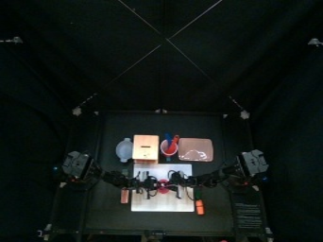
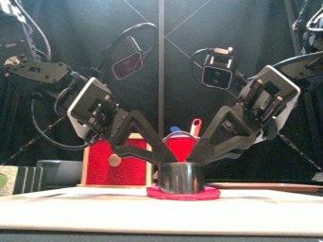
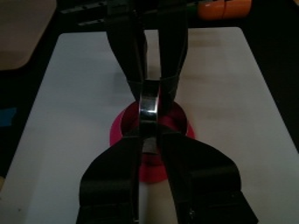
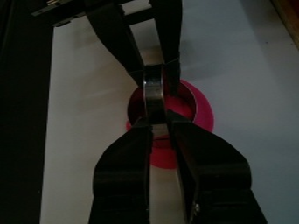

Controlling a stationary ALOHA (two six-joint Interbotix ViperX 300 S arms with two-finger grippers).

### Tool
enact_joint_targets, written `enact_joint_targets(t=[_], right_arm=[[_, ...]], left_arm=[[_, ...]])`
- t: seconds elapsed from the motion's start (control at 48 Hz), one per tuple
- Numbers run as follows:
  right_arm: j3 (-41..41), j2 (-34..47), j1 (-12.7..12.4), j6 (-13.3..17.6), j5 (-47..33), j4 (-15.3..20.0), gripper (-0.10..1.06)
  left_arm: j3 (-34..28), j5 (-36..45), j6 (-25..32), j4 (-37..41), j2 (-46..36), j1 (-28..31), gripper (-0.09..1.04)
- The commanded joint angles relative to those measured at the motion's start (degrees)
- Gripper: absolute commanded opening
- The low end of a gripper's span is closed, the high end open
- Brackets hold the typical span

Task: Get the cutter from the drawer then cut the dough then place the extra dough in the bowl
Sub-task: Cut the dough

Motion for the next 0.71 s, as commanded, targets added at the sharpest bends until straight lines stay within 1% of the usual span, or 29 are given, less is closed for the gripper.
enact_joint_targets(t=[0.021, 0.104, 0.229, 0.708], right_arm=[[0.53, 0.79, 0.0, 1.41, 3.43, 0.62, 0.46], [0.53, 0.79, -0.18, 1.41, 3.78, 0.62, 0.46], [0.44, 0.79, -0.18, 1.41, 3.96, 0.62, 0.46], [0.26, 0.79, -0.18, 1.49, 5.36, 0.62, 0.46]], left_arm=[[-1.49, 3.78, 0.0, 1.49, 0.79, -1.23, 0.59], [-1.32, 5.98, -0.09, 4.22, 1.23, -0.79, 0.59], [-1.32, 7.03, -0.18, 6.42, 1.41, -0.7, 0.58], [0.09, 6.94, -0.18, 6.33, 2.29, -0.62, 0.58]])
